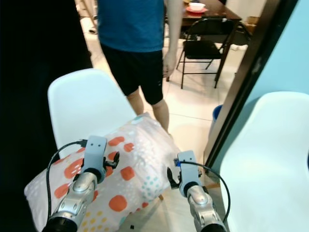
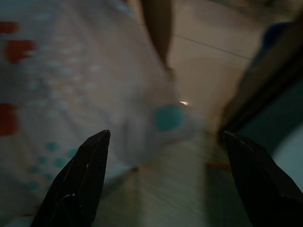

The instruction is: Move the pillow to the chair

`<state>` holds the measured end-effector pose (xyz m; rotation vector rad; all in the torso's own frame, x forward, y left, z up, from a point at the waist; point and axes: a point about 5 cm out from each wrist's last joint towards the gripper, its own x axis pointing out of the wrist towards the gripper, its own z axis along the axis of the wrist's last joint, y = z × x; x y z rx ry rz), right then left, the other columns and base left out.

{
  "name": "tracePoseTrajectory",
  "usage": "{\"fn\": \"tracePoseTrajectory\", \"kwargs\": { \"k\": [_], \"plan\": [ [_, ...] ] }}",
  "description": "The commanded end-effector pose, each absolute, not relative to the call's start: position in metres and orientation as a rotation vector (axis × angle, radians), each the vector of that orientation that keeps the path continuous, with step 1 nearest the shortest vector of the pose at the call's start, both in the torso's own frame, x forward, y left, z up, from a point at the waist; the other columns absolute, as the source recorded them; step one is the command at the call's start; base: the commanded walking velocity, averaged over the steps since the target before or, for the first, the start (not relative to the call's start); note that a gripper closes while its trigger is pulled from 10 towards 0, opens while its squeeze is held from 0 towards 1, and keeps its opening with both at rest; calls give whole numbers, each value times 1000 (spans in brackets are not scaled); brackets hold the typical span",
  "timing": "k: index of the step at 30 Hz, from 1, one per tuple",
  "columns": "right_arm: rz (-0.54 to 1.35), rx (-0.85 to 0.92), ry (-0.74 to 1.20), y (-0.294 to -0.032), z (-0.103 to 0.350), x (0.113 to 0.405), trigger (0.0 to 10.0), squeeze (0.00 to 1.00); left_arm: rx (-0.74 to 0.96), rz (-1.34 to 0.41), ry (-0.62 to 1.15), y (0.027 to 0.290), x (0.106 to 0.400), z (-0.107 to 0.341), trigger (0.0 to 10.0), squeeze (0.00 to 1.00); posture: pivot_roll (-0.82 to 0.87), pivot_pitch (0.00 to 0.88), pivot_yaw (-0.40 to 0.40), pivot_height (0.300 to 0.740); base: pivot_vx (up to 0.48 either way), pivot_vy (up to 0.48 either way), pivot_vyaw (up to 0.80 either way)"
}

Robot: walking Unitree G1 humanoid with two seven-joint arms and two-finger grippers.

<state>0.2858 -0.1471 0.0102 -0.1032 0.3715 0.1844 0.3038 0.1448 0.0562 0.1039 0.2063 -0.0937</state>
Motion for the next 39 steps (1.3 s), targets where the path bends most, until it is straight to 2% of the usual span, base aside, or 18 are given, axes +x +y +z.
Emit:
{"fn": "tracePoseTrajectory", "kwargs": {
  "k": [1, 12, 22, 39],
  "plan": [
    [176, -88, 391, -147, 7, 284, 10000, 0, 107, -95, 217, 146, 301, 53, 10000, 0, -14, 70, -30, 740, 0, 0, -800],
    [153, -63, 424, -150, 3, 279, 10000, 0, 108, -106, 233, 147, 298, 48, 10000, 0, -21, 62, -24, 740, 0, 0, -800],
    [141, -132, 423, -157, 3, 276, 10000, 0, 105, -112, 237, 145, 298, 48, 10000, 0, -24, 62, -35, 740, 0, 0, -800],
    [121, -2, 404, -152, 11, 282, 10000, 0, 103, -111, 236, 146, 300, 49, 10000, 0, -30, 75, -18, 740, 0, 0, -800]
  ]
}}
